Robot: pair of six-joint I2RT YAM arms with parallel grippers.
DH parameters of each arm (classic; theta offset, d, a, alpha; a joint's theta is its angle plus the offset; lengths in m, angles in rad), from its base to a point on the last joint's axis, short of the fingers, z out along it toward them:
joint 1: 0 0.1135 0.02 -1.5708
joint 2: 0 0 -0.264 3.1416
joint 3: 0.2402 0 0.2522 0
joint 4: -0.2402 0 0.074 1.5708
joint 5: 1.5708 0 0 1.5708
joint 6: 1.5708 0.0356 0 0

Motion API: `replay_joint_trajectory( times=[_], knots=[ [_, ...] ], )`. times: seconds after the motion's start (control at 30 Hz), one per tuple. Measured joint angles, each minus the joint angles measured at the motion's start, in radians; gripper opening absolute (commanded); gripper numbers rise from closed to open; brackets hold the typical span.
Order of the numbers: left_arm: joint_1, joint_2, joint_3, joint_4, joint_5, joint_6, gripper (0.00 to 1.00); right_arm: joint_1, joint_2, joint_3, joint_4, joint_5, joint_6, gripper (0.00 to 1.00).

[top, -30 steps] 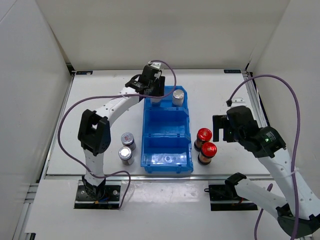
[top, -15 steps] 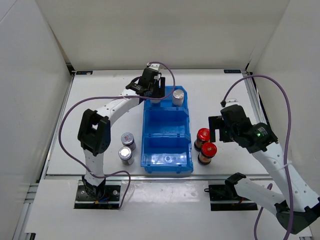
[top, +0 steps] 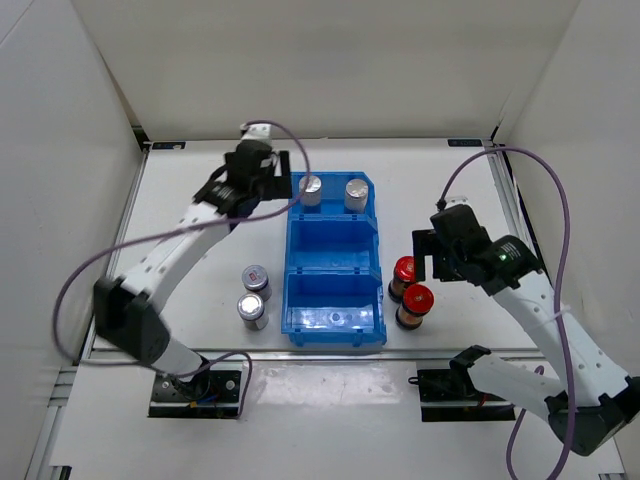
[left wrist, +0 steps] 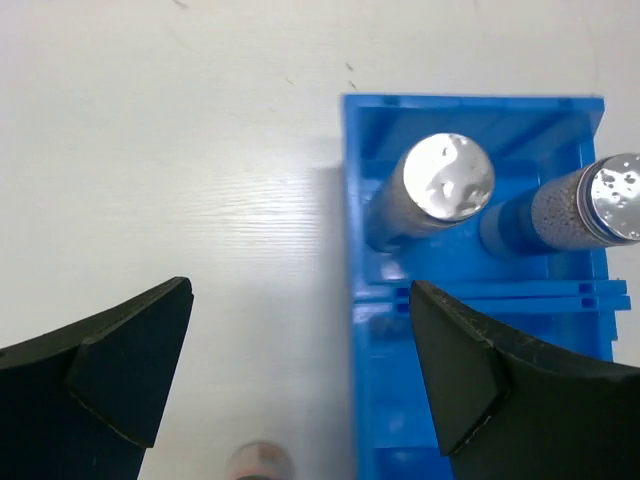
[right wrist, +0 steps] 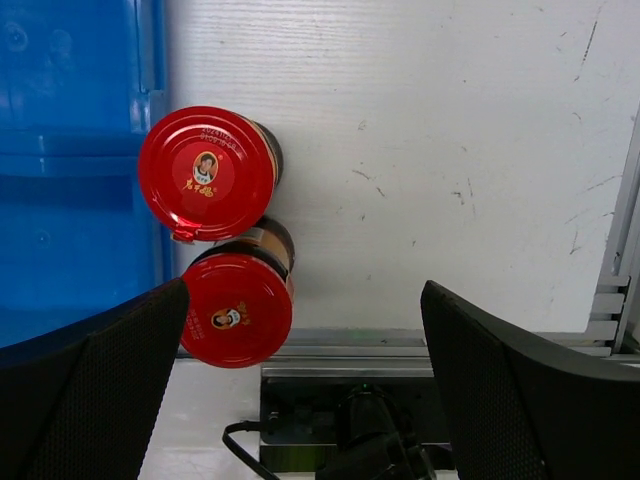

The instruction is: Organize the condiment bottles

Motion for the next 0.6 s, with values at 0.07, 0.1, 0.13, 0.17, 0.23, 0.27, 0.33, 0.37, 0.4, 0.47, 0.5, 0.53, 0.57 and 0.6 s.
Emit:
replay_joint_trajectory(
  times=[0.07, 0.1, 0.13, 0.17, 0.23, 0.27, 0.33, 0.37, 0.4, 0.47, 0.5, 0.53, 0.57, 0.6],
  knots=[
    [0.007, -0.163, -0.112, 0.019, -0.052, 0.011, 1.0, 0.0, 0.028, 0.01, -0.005, -0.002, 0.025, 1.0],
    [0.008, -0.241, -0.161, 0.027, -0.077, 0.023, 1.0, -0.001, 0.047, 0.019, -0.004, -0.01, 0.035, 1.0],
    [0.008, -0.313, -0.208, 0.033, -0.108, 0.031, 1.0, -0.002, 0.071, 0.033, 0.0, -0.018, 0.041, 1.0],
    [0.008, -0.368, -0.245, 0.045, -0.138, 0.04, 1.0, -0.002, 0.093, 0.043, 0.007, -0.023, 0.046, 1.0],
    [0.001, -0.435, -0.296, 0.05, -0.204, 0.056, 1.0, -0.002, 0.154, 0.073, 0.02, -0.037, 0.052, 1.0],
    [-0.011, -0.452, -0.312, 0.05, -0.239, 0.068, 1.0, -0.002, 0.195, 0.089, 0.028, -0.044, 0.052, 1.0],
    [-0.053, -0.457, -0.329, 0.052, -0.293, 0.092, 1.0, -0.002, 0.284, 0.114, 0.049, -0.055, 0.055, 1.0],
    [-0.082, -0.454, -0.336, 0.053, -0.316, 0.101, 1.0, -0.002, 0.327, 0.119, 0.063, -0.06, 0.055, 1.0],
    [-0.106, -0.45, -0.341, 0.051, -0.335, 0.109, 1.0, -0.002, 0.362, 0.119, 0.072, -0.066, 0.055, 1.0],
    [-0.15, -0.44, -0.349, 0.051, -0.375, 0.124, 1.0, -0.002, 0.431, 0.119, 0.085, -0.081, 0.056, 1.0],
    [-0.164, -0.437, -0.35, 0.051, -0.389, 0.129, 1.0, -0.002, 0.455, 0.117, 0.091, -0.089, 0.057, 1.0],
    [-0.172, -0.434, -0.35, 0.051, -0.402, 0.133, 1.0, -0.002, 0.476, 0.116, 0.097, -0.096, 0.058, 1.0],
    [-0.175, -0.434, -0.351, 0.051, -0.413, 0.134, 1.0, -0.002, 0.492, 0.115, 0.102, -0.103, 0.062, 1.0],
    [-0.176, -0.435, -0.352, 0.051, -0.423, 0.134, 1.0, -0.002, 0.505, 0.115, 0.104, -0.106, 0.065, 1.0]
  ],
)
